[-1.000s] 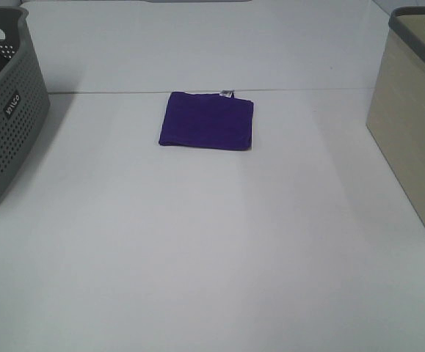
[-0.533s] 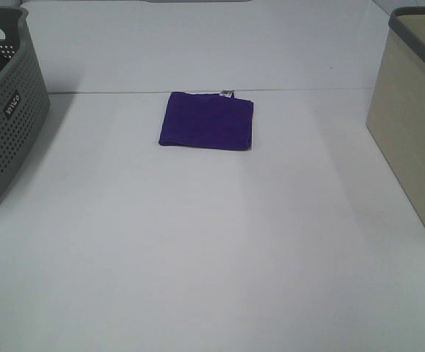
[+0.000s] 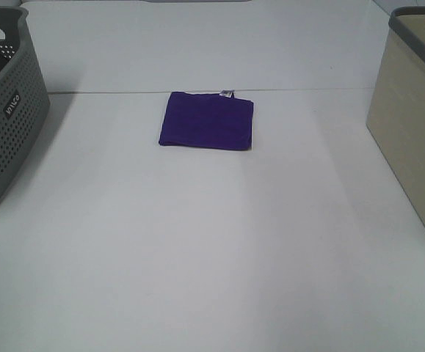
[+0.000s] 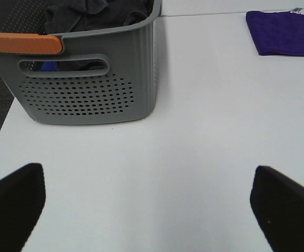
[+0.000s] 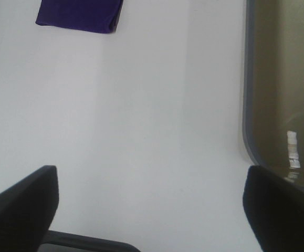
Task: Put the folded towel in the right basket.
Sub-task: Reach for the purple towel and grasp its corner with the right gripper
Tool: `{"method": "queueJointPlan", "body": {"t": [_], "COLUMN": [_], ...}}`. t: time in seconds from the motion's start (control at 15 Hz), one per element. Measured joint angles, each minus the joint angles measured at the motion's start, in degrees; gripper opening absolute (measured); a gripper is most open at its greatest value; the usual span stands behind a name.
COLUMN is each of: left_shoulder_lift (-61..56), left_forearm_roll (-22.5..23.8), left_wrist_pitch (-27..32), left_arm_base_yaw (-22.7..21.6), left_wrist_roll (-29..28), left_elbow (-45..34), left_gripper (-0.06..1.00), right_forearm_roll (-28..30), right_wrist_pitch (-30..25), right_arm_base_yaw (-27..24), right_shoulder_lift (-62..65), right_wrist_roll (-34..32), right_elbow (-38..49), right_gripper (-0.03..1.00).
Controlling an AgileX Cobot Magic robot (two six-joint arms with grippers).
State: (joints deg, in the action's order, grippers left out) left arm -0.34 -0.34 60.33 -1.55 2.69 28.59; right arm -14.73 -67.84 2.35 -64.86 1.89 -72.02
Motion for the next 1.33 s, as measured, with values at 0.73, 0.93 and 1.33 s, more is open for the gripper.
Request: {"method": "queueJointPlan", "body": {"t": [0.73, 0.93, 1.33], "left_shoulder_lift": [0.0, 0.0, 0.0], "left_forearm_roll": [0.0, 0.0, 0.0], "left_wrist_pitch": [0.0, 0.0, 0.0], "left_arm_base_yaw": [0.0, 0.0, 0.0], "left_wrist_roll": [0.0, 0.0, 0.0], "left_elbow": [0.0, 0.0, 0.0], "left_gripper": [0.99, 0.99, 0.99], "right_forearm_roll": [-5.7, -8.5, -12.1], "right_wrist_pitch": [-1.5, -1.5, -0.7], "right_arm_base_yaw": [0.0, 1.4, 6.8], "right_shoulder_lift": [-49.0, -59.4, -72.1], "right_wrist_roll": [0.0, -0.1, 0.6], "right_elbow": [-48.3, -56.3, -57.0], "right_gripper": [0.91, 0.90, 0.89]}}
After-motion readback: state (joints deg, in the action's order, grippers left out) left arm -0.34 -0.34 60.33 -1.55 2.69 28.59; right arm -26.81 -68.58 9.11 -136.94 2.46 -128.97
